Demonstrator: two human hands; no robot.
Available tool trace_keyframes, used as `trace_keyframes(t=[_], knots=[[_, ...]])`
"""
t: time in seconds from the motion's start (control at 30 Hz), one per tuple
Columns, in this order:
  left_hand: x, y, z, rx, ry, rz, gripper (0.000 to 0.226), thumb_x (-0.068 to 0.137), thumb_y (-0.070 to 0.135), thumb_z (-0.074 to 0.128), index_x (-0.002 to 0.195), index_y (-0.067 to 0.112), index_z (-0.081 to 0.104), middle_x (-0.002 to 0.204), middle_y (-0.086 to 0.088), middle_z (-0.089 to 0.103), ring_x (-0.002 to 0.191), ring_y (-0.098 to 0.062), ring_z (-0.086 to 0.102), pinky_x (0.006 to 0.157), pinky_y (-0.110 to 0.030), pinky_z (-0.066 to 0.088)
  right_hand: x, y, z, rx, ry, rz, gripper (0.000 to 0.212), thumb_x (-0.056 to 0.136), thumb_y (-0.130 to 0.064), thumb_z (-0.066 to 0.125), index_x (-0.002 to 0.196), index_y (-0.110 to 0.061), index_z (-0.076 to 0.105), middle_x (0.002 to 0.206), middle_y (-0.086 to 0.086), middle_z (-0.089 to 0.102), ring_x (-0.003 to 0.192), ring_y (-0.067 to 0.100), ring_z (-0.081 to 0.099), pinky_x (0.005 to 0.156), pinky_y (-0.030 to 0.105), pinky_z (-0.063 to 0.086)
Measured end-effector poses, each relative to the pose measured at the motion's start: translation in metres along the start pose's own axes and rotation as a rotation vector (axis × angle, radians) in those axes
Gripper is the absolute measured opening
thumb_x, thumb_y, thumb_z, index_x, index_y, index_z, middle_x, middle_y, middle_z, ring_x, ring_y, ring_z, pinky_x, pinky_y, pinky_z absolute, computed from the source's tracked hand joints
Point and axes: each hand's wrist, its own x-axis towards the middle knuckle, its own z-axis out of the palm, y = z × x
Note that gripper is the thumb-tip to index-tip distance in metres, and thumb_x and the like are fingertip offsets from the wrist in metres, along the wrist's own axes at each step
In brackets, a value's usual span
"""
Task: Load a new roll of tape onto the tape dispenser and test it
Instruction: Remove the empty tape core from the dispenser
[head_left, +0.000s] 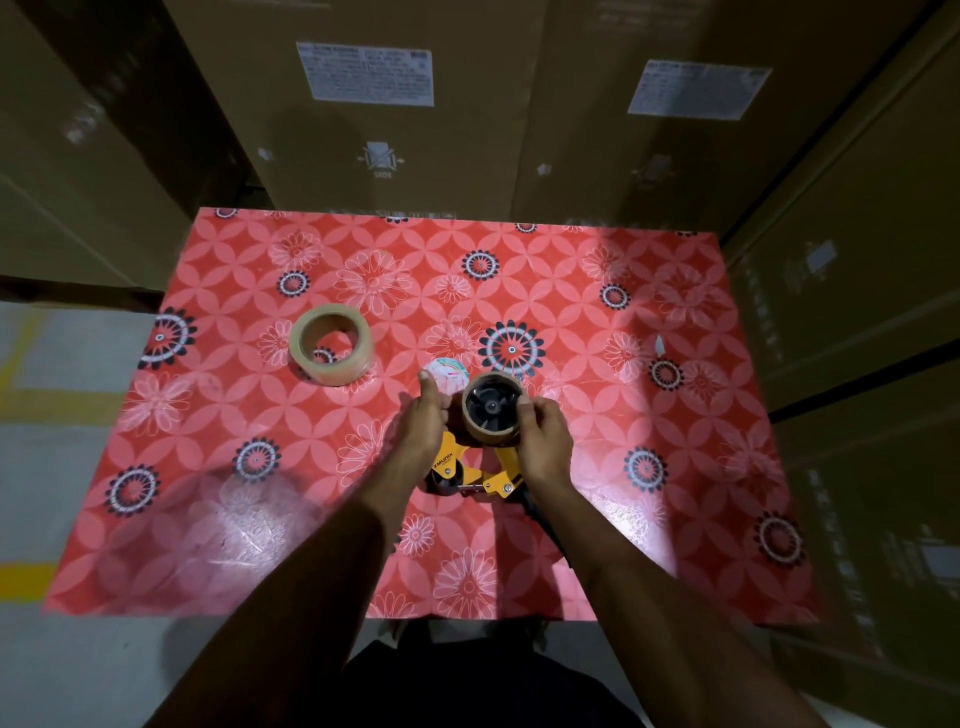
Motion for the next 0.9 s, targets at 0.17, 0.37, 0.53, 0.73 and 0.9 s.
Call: trace_keyframes(t=[0.17,0.37,0.53,0.73,0.9], knots=[[0.021,-0.021,0.003,0.095,0.066,-0.023,0.129,0.052,0.11,-0.002,0.112,0.026,0.076,0.129,-0.016,0.071,0.121,-0.037,0.064,0.116,-0.055,0.035,-0.001,0.001,-0.002,0.063,0.036,-0.069,0.027,0.106,-0.031,0.051,0.113,-0.013,0.07,0.106,0.001,0.071,0.103,0.023,0.067,0.09,0.042,0.058],[0.012,-0.013,0.001,0.116,0.049,-0.036,0.113,0.063,0.105,-0.005,0.101,0.035,0.076,0.149,-0.021,0.056,0.139,-0.037,0.052,0.122,-0.06,0.025,0.001,0.001,-0.004,0.049,-0.101,-0.084,0.03,0.099,-0.02,0.054,0.128,-0.011,0.056,0.12,0.008,0.064,0.111,0.026,0.065,0.097,0.05,0.057],[0.004,-0.005,0.002,0.126,0.074,-0.029,0.122,0.071,0.099,-0.006,0.114,0.021,0.076,0.144,-0.023,0.06,0.135,-0.039,0.055,0.122,-0.059,0.027,-0.001,0.006,-0.006,0.02,-0.064,-0.224,0.035,0.107,-0.028,0.048,0.135,-0.013,0.064,0.122,0.002,0.062,0.118,0.023,0.06,0.102,0.036,0.05],[0.011,-0.008,0.002,0.164,0.055,-0.038,0.109,0.056,0.104,-0.013,0.089,0.048,0.075,0.164,-0.02,0.037,0.151,-0.037,0.036,0.124,-0.068,0.013,-0.002,-0.002,-0.008,0.094,-0.119,-0.122,0.026,0.095,-0.026,0.056,0.12,-0.018,0.056,0.118,0.003,0.065,0.108,0.023,0.068,0.092,0.052,0.06],[0.025,-0.017,0.001,0.228,0.09,-0.07,0.135,0.045,0.108,-0.017,0.114,0.035,0.074,0.162,-0.015,0.043,0.145,-0.04,0.044,0.122,-0.067,0.021,-0.002,-0.003,-0.006,0.075,-0.109,-0.151,0.034,0.094,-0.03,0.054,0.126,-0.026,0.065,0.127,0.009,0.058,0.116,0.025,0.062,0.097,0.052,0.057]])
